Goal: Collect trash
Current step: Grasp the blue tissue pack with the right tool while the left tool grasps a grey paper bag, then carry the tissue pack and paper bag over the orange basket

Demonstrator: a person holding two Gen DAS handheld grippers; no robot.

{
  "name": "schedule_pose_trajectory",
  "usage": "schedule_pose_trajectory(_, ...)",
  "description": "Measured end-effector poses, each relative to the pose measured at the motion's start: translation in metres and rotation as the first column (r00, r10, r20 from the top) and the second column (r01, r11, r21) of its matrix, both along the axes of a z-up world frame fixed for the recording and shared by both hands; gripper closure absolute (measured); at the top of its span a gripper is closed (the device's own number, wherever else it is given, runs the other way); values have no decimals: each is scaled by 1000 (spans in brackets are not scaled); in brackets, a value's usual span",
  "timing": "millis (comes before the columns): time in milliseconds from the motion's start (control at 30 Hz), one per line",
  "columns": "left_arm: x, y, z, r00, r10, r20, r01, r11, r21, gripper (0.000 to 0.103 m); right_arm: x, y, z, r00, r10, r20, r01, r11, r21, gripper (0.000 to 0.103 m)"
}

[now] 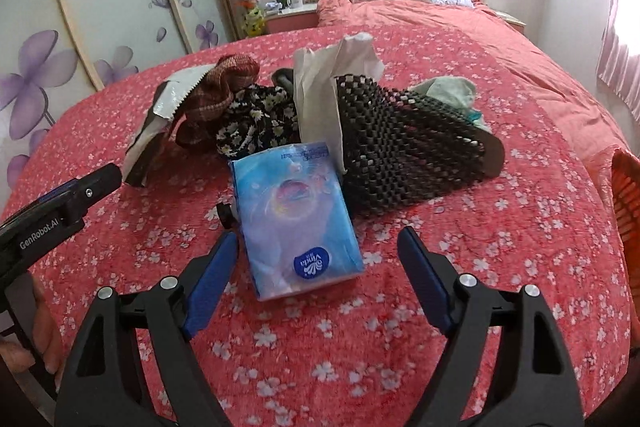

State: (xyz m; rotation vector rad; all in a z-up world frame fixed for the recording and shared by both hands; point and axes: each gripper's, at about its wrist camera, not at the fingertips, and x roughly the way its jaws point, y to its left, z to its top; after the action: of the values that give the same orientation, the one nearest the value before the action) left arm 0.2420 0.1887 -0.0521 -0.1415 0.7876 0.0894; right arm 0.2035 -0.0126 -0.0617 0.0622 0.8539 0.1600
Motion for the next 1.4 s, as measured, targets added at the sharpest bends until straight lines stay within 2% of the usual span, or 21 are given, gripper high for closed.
schedule_pose_trajectory(100,8,-8,-4,1000,-13,-12,13,1000,13,28,2,2,-4,1000,7,-22,-7,1000,-4,32)
schedule_pose_trajectory(200,12,-16,-7,999,-23,-23,23,1000,15,27,-1,2,-4,1000,15,-14,-15,999,-28,47)
schedule_pose_trajectory(433,22,-30,-6,1000,-19,-11,20,998,55,24,-13,-8,0,1000,14,4,-14,1000,-3,49)
schedule_pose_trajectory(700,47,-48,-7,1000,25,18,-27,985,173,25,-23,-26,4,1000,-9,2,9,1000,28,49)
schedule_pose_trajectory(800,53,-48,-6,999,27,24,-30,988,155,35,-24,-30,3,1000,-16,0,16,999,33,49)
schedule_pose_trajectory(900,57,-43,-3,1000,17,24,-19,993,112,57,-26,-34,4,1000,-25,3,25,999,37,49)
schedule_pose_trajectory(967,60,-37,-1,1000,12,16,-13,997,71,86,-27,-37,5,999,-33,6,32,999,40,49)
schedule_pose_trajectory(1133,60,-8,10,1000,13,22,-11,997,-75,94,-31,-45,9,999,-44,20,44,998,45,49)
schedule_pose_trajectory(1167,59,-2,12,1000,12,24,-10,995,-95,100,-32,-47,9,999,-48,23,47,998,47,49)
schedule_pose_trajectory(1267,58,10,21,1000,10,29,-6,990,-140,101,-34,-50,11,998,-53,32,52,997,55,49)
schedule_pose_trajectory(1400,55,15,32,999,3,37,3,988,-155,102,-37,-54,15,997,-59,46,56,996,64,49)
